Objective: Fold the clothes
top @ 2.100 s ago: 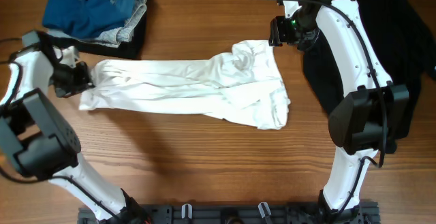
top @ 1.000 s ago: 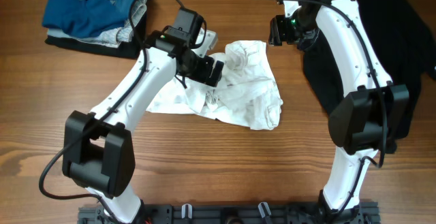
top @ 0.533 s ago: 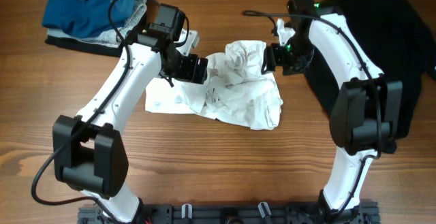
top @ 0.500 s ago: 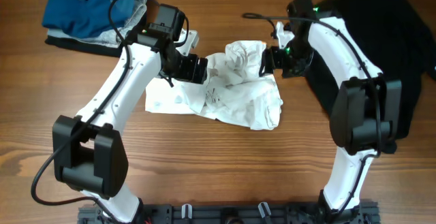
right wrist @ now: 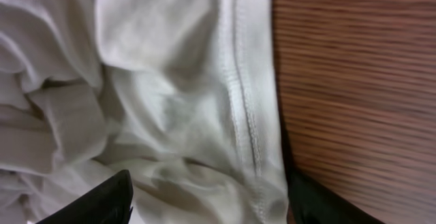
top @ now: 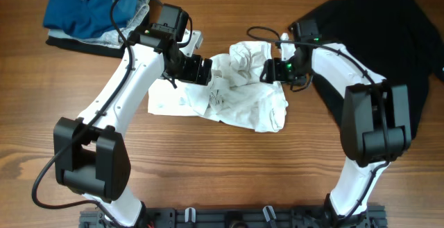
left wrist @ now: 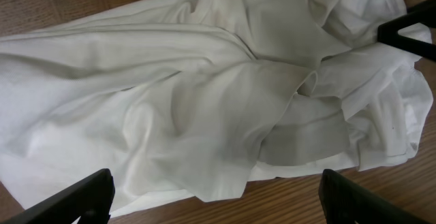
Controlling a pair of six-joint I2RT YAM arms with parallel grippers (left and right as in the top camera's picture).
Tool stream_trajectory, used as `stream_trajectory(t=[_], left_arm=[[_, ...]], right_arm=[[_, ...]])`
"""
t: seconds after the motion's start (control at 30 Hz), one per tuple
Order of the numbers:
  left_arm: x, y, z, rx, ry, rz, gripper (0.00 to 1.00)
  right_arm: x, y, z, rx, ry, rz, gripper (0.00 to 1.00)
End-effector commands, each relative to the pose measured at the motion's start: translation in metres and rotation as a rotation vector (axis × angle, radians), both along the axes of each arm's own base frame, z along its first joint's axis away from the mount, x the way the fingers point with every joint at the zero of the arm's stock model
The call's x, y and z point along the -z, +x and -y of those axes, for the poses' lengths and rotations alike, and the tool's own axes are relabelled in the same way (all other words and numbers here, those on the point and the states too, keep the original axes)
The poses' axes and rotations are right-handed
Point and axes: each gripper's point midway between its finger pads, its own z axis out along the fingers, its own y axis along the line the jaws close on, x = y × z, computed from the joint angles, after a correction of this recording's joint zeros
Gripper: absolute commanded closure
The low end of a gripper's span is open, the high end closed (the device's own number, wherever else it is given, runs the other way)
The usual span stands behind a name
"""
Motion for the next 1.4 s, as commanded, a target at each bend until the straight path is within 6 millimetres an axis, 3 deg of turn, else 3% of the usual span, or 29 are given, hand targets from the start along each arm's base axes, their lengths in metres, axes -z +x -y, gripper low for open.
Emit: stream_trajectory(t=[0.0,0.1,0.23,0.37,0.5,0.6,0.73,0.87,1.0,1.17,1.27,1.37], left_arm=[[-0.006,0.004,0.002,0.006,-0.009,0.018,0.04],[-0.006,0.004,0.002,0.006,-0.009,0.018,0.04],[-0.006,0.004,0.002,0.006,-0.009,0.018,0.04],[-0.006,0.004,0.002,0.006,-0.009,0.018,0.04],[-0.004,0.006,-0.005,-0.005,0.03,0.03,0.01],[-0.003,0.011,-0.017,-0.027,0.09,0.049,0.0],[-0.003,0.02,-0.047,-0.101,0.107,0.05,0.0],[-0.003,0.026,-0.073,-0.17,0.109,0.046,0.0],[-0.003,0.029,-0.088,-0.206,0.11,0.044,0.0],[-0.003,0.029,-0.089,-0.208,0.11,0.044,0.0],[-0.003,0.029,-0.089,-0.208,0.11,0.044,0.0],[-0.003,0.029,-0.089,-0.2,0.111,0.045,0.0]], right_arm=[[0.049,-0.04,-0.009,-0.021,-0.129,-0.118,0.27],[0.056,-0.045,0.004,0.01,-0.283,-0.108,0.3],[0.061,-0.048,0.023,0.062,-0.403,-0.101,0.48],[0.068,-0.053,0.023,0.081,-0.393,-0.104,0.96],[0.066,-0.049,0.017,0.118,-0.314,-0.12,0.96],[0.057,-0.036,0.034,0.145,-0.234,-0.127,0.96],[0.025,-0.013,0.078,0.211,-0.118,-0.094,0.96],[-0.016,-0.003,0.096,0.201,-0.088,-0.043,0.96],[-0.06,0.002,0.082,0.147,-0.027,0.012,0.96],[-0.136,0.014,0.046,0.057,0.055,0.124,0.96],[-0.177,0.018,-0.004,-0.036,0.08,0.206,0.96],[-0.182,0.01,-0.062,-0.109,0.106,0.233,0.96]])
